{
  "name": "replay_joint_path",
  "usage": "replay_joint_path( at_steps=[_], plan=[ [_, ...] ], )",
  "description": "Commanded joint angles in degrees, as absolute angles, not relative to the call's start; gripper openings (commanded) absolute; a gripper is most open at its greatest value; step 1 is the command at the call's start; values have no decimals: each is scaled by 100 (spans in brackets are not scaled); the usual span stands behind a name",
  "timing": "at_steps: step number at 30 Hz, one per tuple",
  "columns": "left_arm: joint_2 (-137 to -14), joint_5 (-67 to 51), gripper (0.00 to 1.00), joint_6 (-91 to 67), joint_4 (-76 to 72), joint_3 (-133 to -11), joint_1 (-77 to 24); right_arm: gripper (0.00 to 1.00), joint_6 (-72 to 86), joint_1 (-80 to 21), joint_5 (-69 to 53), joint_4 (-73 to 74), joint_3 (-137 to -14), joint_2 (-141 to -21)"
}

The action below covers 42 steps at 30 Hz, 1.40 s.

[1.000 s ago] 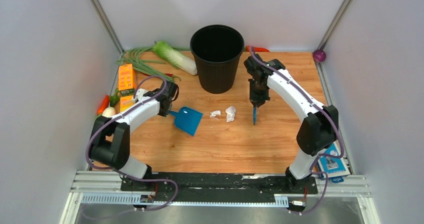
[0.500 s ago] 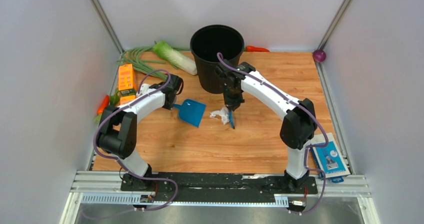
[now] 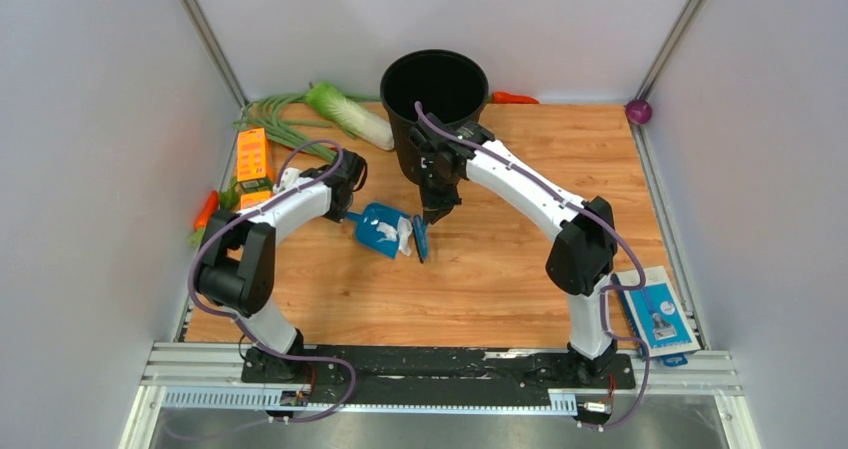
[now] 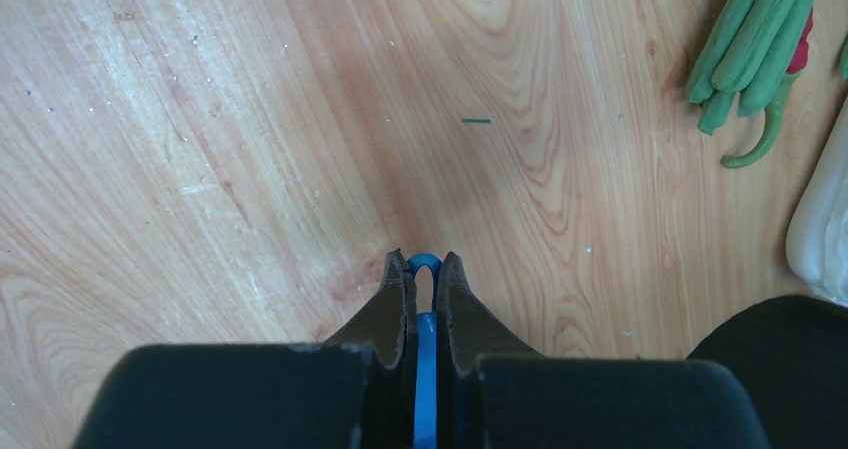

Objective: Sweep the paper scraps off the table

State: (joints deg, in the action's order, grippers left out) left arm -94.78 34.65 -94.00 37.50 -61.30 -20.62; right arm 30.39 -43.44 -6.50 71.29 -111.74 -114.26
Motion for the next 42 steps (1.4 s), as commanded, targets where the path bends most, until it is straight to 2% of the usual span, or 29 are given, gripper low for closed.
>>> replay_joint_path(
  at_steps=[1, 20, 25, 42],
  plan=[
    [-9545, 3533, 0, -9264, 3762, -6240, -2074, 0, 3217, -4359, -984, 7032, -11487, -11496],
    [-9334, 3059, 0, -8842, 3515, -5924, -2083, 0, 3445, -4456, -1714, 6513, -11909, -11821],
    [-9272, 2962, 0, -8657, 3682, -5871, -2083, 0, 3445, -4456, -1670, 6504, -12102, -11856],
    [-9334, 2654, 0, -8385, 3630, -5766, -1960, 0, 3428, -4456, -1134, 6706, -11478, -11127]
  ],
)
